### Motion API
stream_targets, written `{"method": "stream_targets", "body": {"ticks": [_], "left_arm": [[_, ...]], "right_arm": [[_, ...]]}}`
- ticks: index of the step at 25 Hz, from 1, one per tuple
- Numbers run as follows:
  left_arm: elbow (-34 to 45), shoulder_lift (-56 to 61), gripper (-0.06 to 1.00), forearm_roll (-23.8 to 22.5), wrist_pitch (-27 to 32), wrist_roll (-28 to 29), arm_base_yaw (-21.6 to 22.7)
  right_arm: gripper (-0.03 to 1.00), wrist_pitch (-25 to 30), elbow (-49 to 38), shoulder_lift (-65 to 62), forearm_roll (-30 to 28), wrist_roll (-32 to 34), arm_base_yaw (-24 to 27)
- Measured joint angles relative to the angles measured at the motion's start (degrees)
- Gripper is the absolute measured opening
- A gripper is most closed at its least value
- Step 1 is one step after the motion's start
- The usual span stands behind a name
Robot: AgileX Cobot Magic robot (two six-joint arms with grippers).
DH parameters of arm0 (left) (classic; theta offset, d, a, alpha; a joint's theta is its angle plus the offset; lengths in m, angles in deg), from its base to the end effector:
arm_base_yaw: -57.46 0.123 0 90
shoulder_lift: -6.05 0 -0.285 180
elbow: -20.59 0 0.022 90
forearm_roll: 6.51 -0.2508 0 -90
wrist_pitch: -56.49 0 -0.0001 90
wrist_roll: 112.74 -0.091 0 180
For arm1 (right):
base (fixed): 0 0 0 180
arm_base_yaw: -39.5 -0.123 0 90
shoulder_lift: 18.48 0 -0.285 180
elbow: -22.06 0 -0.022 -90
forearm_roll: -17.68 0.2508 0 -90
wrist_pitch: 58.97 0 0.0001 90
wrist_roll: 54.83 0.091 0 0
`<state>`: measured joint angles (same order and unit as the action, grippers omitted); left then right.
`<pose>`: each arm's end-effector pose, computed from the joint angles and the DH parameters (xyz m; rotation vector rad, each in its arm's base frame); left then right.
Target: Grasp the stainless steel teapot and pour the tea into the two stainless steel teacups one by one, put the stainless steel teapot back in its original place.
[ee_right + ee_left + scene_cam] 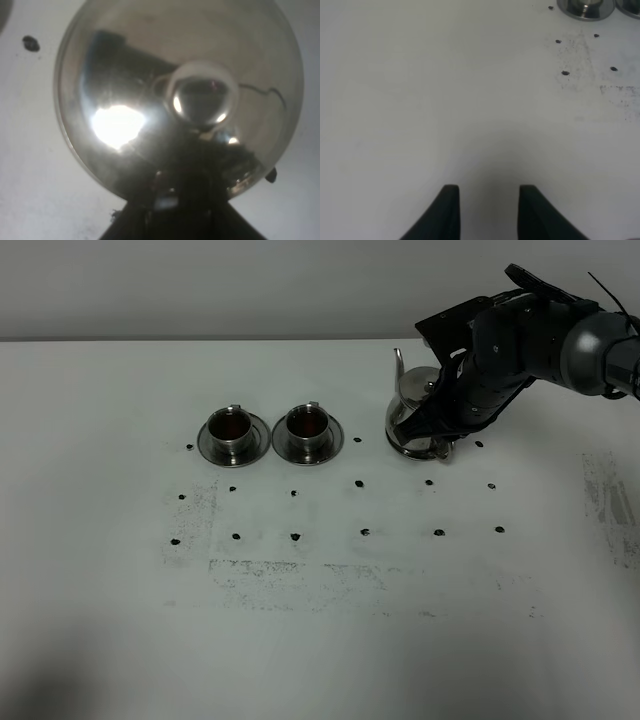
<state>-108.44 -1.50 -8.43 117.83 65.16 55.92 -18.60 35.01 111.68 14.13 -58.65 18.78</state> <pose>-0.0012 0.0027 0.2648 0.0654 2.0908 0.0464 0.4237 0.1563 0.1616 -0.6365 2.6727 0.0127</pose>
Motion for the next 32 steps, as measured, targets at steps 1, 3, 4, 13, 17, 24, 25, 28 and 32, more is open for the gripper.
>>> {"method": "stream_targets", "body": {"ticks": [1,3,4,13,17,24,25,28,32], "left_arm": [[0.0,0.0,0.28,0.0,0.0,0.0,0.0],[0.0,0.0,0.28,0.0,0.0,0.0,0.0],[0.0,0.0,0.28,0.0,0.0,0.0,0.0],[0.0,0.0,0.28,0.0,0.0,0.0,0.0],[0.0,0.0,0.28,0.0,0.0,0.0,0.0],[0.0,0.0,0.28,0.0,0.0,0.0,0.0],[0.0,0.0,0.28,0.0,0.0,0.0,0.0],[0.0,0.0,0.28,0.0,0.0,0.0,0.0],[0.0,0.0,0.28,0.0,0.0,0.0,0.0]], "right_arm": [[0.22,0.0,0.0,0.0,0.0,-0.2,0.0],[0.26,0.1,0.0,0.0,0.0,-0.2,0.0],[0.3,0.2,0.0,-0.1,0.0,-0.4,0.0],[0.61,2.8,0.0,-6.1,-0.2,-0.6,0.0],[0.61,10.1,-2.6,-12.3,0.2,-0.6,0.0],[0.52,9.8,-22.2,-34.8,1.1,-0.6,2.1],[0.51,9.6,-24.8,-39.1,1.3,-0.6,2.9],[0.47,9.6,-33.1,-50.9,3.0,-0.6,5.0],[0.41,9.6,-41.8,-65.7,4.6,-0.6,7.1]]}}
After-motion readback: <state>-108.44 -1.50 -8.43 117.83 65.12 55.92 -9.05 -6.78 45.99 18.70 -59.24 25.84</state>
